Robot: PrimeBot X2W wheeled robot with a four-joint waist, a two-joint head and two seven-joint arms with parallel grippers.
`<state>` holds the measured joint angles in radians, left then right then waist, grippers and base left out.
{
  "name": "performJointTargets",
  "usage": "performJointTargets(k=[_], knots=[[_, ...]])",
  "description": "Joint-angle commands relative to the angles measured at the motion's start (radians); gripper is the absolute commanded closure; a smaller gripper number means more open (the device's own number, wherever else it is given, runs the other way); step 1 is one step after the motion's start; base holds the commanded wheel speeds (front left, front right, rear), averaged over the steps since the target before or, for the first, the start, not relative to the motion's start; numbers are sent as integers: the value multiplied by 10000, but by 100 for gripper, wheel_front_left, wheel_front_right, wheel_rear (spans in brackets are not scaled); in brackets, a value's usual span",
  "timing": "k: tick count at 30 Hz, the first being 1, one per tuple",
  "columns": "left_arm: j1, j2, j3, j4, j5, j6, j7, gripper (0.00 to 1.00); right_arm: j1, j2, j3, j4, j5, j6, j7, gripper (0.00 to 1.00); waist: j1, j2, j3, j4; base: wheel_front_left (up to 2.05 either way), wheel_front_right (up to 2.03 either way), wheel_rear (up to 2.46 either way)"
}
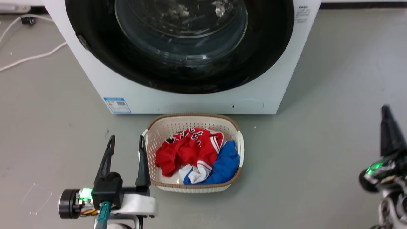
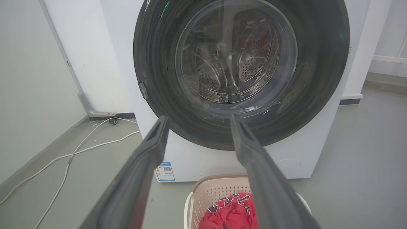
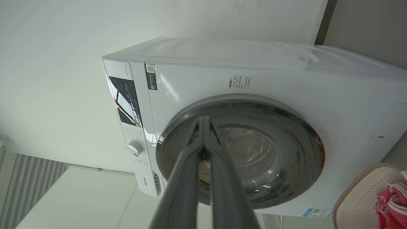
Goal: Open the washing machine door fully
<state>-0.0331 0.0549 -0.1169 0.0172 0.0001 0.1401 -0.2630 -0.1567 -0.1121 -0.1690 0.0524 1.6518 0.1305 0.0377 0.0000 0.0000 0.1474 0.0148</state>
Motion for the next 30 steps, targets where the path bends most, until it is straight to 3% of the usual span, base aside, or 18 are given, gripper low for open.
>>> performJointTargets(k=[1, 16, 30], knots=[[-193, 36, 11, -48, 51, -5, -28, 0, -364, -138, -98, 125, -5, 4, 68, 100, 0, 0, 372, 95, 0, 0, 0], [-1957, 29, -330, -467, 14, 108, -28, 0, -5628, -2162, -599, 2659, 150, 4, 1986, 100, 0, 0, 3104, 768, 0, 0, 0], [-2916, -9, -678, -743, 8, 182, -28, 0, -9581, -3627, 935, 5071, -671, 4, 3982, 100, 0, 0, 4616, 1339, 0, 0, 0]])
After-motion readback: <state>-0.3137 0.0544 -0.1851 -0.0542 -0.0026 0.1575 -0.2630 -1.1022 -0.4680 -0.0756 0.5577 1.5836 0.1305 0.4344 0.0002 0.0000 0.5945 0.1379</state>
